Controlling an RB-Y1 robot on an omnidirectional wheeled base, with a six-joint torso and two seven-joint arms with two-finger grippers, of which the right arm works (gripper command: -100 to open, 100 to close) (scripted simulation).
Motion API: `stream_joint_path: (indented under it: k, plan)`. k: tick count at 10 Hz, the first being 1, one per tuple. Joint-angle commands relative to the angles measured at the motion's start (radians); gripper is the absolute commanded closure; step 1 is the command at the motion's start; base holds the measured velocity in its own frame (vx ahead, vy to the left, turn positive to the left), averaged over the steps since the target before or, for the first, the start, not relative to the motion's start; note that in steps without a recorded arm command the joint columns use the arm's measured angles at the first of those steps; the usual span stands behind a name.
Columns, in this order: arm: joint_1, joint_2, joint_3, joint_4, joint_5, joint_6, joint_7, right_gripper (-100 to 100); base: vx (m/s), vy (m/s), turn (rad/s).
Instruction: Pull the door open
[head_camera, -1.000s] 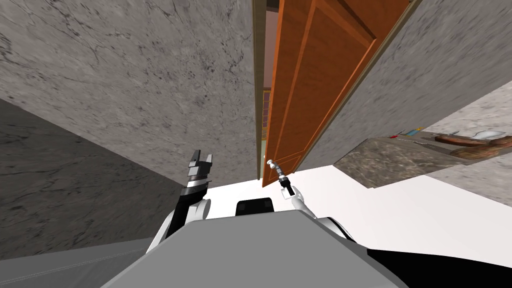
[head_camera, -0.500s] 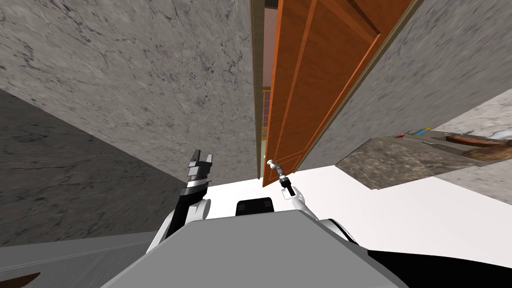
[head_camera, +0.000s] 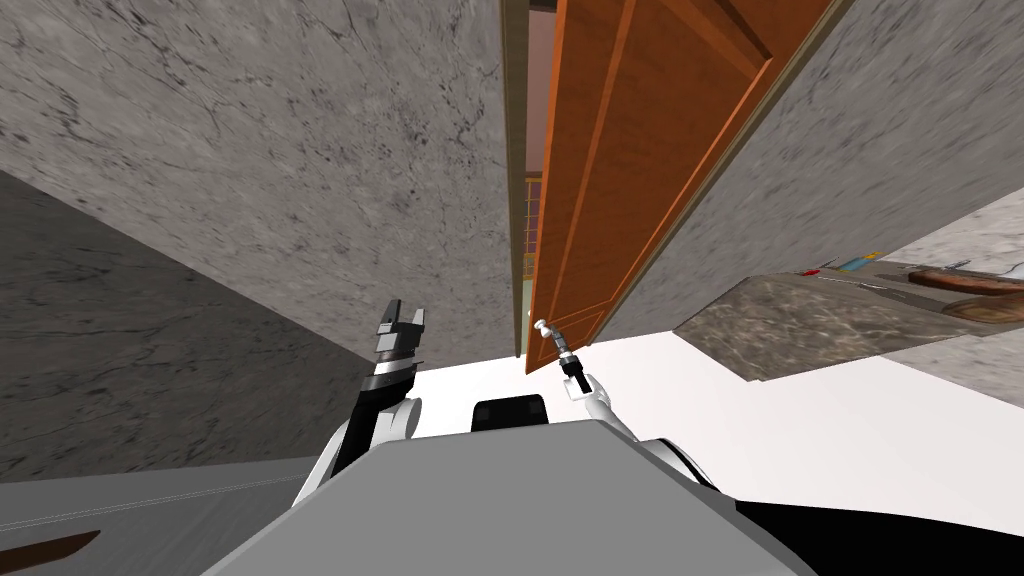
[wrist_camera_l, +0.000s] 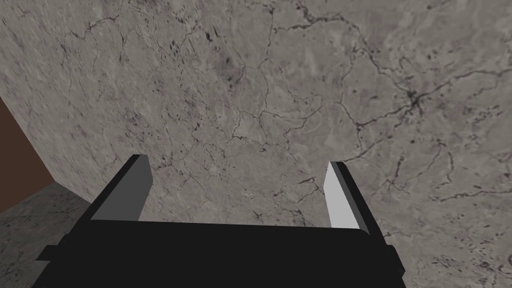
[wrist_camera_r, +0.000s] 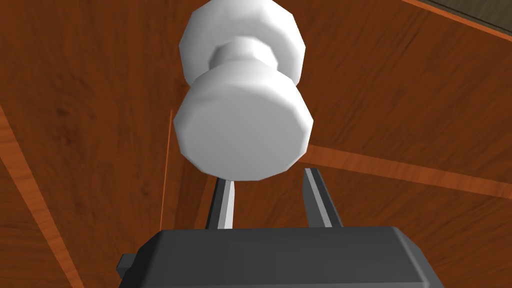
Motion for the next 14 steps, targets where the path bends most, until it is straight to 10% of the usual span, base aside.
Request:
stream_joint_path:
  k: [1,8,9,14]
  plan:
    - [-0.01,0.027,0.029,0.009,0.011,-0.01,-0.005,100,-0.006,-0.002,-0.009]
    - [-0.008,-0.007,0.016,0.004,-0.022,0.012,-0.093,100,-0.01,-0.012,0.015]
    - [-0.002,-0.02,-0.003,0.016,-0.013,0.012,-0.041,-100,-0.01,-0.014,0.007]
    - [0.01,-0.031,-0.013,0.028,0.028,-0.013,0.087,-100,-0.015,0.018,0.003]
